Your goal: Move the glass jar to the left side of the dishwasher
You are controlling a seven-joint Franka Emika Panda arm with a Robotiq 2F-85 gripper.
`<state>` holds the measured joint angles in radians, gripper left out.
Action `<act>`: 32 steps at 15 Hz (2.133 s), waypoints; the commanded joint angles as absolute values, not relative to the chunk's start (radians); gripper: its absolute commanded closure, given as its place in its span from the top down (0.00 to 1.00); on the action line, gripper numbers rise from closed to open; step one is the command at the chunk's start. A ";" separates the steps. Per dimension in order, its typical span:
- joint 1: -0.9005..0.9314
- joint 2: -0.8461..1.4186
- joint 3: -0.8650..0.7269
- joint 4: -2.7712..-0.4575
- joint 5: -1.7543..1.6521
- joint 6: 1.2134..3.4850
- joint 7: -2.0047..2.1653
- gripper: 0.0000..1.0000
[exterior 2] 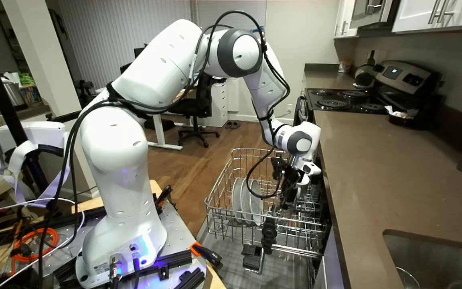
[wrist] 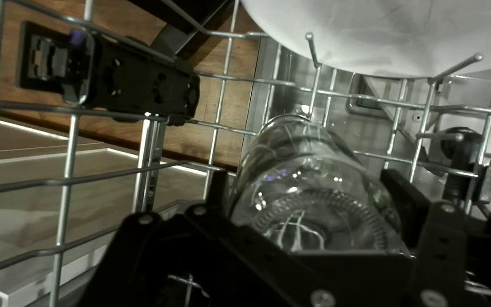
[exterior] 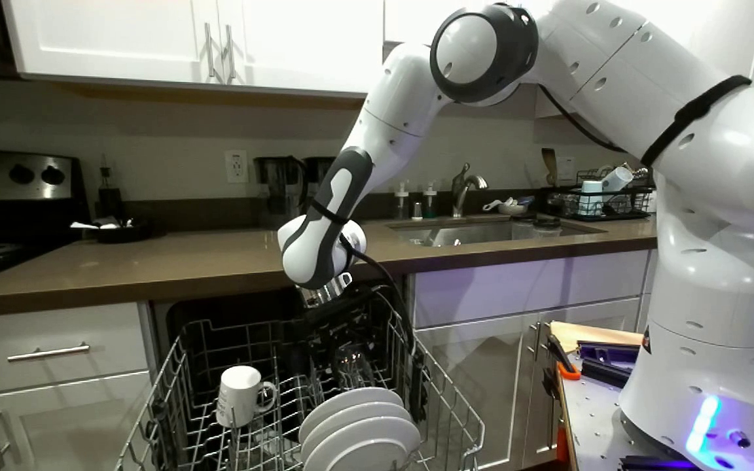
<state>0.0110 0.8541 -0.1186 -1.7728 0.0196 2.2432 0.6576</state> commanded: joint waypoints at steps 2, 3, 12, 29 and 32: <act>0.012 0.824 -0.122 -1.836 0.044 2.340 0.583 0.62; 0.024 0.812 -0.130 -1.858 0.034 2.373 0.583 0.62; 0.103 0.680 -0.172 -2.056 0.009 2.571 0.590 0.62; 0.251 0.457 -0.228 -2.106 -0.208 2.390 0.650 0.62; 0.262 0.421 -0.207 -2.111 -0.240 2.367 0.654 0.62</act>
<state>0.2517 0.4811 -0.2231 -2.0953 -0.1884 2.4110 0.6204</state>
